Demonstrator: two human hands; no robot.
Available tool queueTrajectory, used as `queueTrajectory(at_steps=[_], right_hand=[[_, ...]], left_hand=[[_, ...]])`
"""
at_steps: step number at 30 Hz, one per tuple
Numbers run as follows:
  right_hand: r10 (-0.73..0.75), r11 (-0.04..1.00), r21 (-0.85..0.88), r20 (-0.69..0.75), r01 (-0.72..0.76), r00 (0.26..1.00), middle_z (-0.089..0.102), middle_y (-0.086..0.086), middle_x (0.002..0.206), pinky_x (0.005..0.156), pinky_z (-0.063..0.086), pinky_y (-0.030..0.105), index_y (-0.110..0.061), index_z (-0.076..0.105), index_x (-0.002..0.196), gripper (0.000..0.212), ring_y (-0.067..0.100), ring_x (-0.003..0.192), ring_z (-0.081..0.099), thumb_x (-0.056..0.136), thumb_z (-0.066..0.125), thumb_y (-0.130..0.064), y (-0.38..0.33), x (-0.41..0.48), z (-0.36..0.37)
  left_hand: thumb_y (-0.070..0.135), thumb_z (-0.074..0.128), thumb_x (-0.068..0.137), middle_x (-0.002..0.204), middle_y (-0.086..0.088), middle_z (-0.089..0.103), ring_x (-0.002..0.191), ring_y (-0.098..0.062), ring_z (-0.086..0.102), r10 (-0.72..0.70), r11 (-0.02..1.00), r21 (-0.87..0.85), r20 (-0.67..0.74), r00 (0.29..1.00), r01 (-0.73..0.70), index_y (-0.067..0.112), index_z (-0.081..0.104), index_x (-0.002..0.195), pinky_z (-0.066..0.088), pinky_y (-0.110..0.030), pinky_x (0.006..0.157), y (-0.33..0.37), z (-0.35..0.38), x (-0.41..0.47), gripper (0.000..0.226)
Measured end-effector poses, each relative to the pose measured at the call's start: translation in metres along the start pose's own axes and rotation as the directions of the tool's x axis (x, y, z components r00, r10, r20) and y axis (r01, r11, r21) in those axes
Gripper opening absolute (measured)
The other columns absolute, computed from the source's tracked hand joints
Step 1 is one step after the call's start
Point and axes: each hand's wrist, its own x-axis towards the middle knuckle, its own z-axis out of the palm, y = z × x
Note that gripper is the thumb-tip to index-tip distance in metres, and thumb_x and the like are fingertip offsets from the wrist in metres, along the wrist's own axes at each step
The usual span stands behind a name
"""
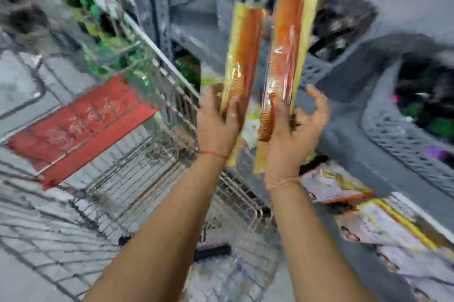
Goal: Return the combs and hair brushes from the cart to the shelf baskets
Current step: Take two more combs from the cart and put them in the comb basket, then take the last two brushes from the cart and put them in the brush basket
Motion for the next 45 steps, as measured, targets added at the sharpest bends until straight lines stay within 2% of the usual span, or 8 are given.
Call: queueTrajectory(at_steps=[6,15,21,24,31,37,41,45], right_hand=[[0.027,0.984,-0.166,-0.240,-0.068,0.970,0.056,0.003,0.067,0.061,0.040,0.014,-0.018,0.054,0.080,0.017,0.000,0.061,0.049,0.078,0.069,-0.012,-0.048,0.085,-0.128],[0.198,0.955,-0.134,-0.370,-0.263,0.908,0.062,0.022,0.104,0.071,0.053,0.025,0.009,0.058,0.112,0.041,0.022,0.083,0.055,0.072,0.057,0.018,-0.099,0.190,-0.383],[0.376,0.880,-0.110,-0.430,-0.461,0.821,0.052,0.022,0.114,0.084,0.044,0.033,0.018,0.047,0.119,0.045,0.022,0.091,0.048,0.075,0.053,0.025,-0.068,0.179,-0.492],[0.483,0.804,-0.131,-0.425,-0.580,0.766,0.054,0.024,0.126,0.102,0.041,0.038,0.010,0.055,0.116,0.040,0.029,0.111,0.054,0.078,0.055,0.019,-0.048,0.164,-0.519],[0.447,0.578,-0.426,-0.549,-0.696,0.706,0.063,0.005,0.124,0.068,0.045,0.021,-0.017,0.065,0.112,0.037,0.020,0.090,0.062,0.084,0.049,0.001,-0.035,0.152,-0.542],[0.428,0.313,-0.669,-0.534,-0.674,0.729,0.055,0.007,0.132,0.102,0.040,0.030,-0.017,0.057,0.121,0.035,0.026,0.120,0.051,0.090,0.046,-0.008,-0.027,0.154,-0.538],[0.247,0.089,-0.868,-0.455,-0.488,0.855,0.036,0.019,0.144,0.105,0.036,0.046,-0.014,0.051,0.125,0.036,0.038,0.127,0.035,0.091,0.045,-0.026,-0.035,0.150,-0.527],[-0.048,0.269,-0.933,-0.259,-0.238,0.965,0.028,0.026,0.145,0.106,0.030,0.048,-0.008,0.050,0.122,0.042,0.043,0.124,0.033,0.089,0.050,-0.034,-0.065,0.157,-0.470]], left_hand=[[0.023,0.063,0.082,0.047,0.008,0.046,0.042,-0.003,0.044,0.042,0.996,-0.089,0.232,0.972,-0.022,0.006,0.059,0.090,0.023,-0.023,0.049,0.121,0.082,-0.031,0.019],[0.010,0.052,0.091,0.093,-0.020,0.063,0.097,-0.026,0.057,-0.120,0.949,-0.131,0.687,0.716,0.285,0.004,0.061,0.089,0.047,-0.026,0.073,0.276,0.265,-0.124,0.011],[0.007,0.025,0.100,0.138,-0.020,0.050,0.129,-0.032,0.047,-0.155,0.917,0.286,0.897,0.414,-0.276,-0.003,0.048,0.131,0.044,-0.030,0.099,0.290,0.326,-0.207,0.039],[0.018,0.044,0.095,0.136,-0.022,0.053,0.126,-0.033,0.050,-0.221,0.906,0.351,0.869,0.442,-0.237,-0.003,0.052,0.127,0.049,-0.027,0.092,0.284,0.340,-0.233,0.039],[0.007,0.047,0.090,0.126,-0.021,0.061,0.118,-0.033,0.057,-0.165,0.768,0.449,0.829,0.535,-0.458,-0.004,0.058,0.119,0.048,-0.036,0.096,0.269,0.353,-0.258,0.032],[0.003,0.041,0.090,0.129,-0.019,0.059,0.121,-0.033,0.055,-0.098,0.669,0.401,0.882,0.461,-0.626,0.001,0.057,0.121,0.048,-0.038,0.096,0.267,0.350,-0.267,0.035],[0.015,0.044,0.092,0.117,-0.024,0.064,0.109,-0.036,0.060,0.109,0.845,0.169,0.875,0.472,-0.508,0.007,0.059,0.119,0.049,-0.036,0.090,0.269,0.327,-0.242,0.032],[0.027,0.044,0.096,0.095,-0.032,0.069,0.088,-0.037,0.068,0.134,0.985,-0.031,0.758,0.639,-0.169,-0.003,0.065,0.097,0.052,-0.039,0.083,0.248,0.273,-0.180,0.037]])
